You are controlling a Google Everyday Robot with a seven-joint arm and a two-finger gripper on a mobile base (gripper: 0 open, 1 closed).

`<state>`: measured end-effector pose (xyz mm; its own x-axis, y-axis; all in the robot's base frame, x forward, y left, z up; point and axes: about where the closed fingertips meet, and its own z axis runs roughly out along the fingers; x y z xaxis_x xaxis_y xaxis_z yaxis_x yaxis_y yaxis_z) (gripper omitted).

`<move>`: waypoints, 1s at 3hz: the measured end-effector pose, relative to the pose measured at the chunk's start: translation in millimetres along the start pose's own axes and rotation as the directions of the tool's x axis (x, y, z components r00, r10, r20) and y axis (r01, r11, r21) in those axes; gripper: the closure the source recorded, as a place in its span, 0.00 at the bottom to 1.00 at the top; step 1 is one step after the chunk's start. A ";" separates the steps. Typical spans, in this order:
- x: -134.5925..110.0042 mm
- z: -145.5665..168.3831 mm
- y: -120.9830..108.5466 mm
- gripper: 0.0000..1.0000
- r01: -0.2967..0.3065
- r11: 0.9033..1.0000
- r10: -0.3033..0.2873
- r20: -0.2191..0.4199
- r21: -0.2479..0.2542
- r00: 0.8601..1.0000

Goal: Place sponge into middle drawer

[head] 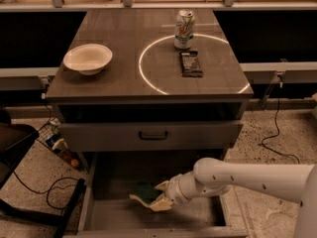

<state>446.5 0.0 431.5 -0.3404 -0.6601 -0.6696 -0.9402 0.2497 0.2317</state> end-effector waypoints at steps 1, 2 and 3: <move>0.7 0.7 0.1 0.82 0.000 1.000 0.000 0.000 -0.001 1.000; 0.4 2.4 1.4 0.51 0.000 1.000 0.000 0.000 -0.005 1.000; 0.3 3.4 2.3 0.27 0.001 1.000 -0.001 0.000 -0.008 1.000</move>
Offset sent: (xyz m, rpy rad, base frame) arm 0.0000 0.0000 -0.0008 0.0003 0.0000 -0.0003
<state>444.3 2.8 429.4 -0.3396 -0.6604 -0.6698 -0.9406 0.2436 0.2367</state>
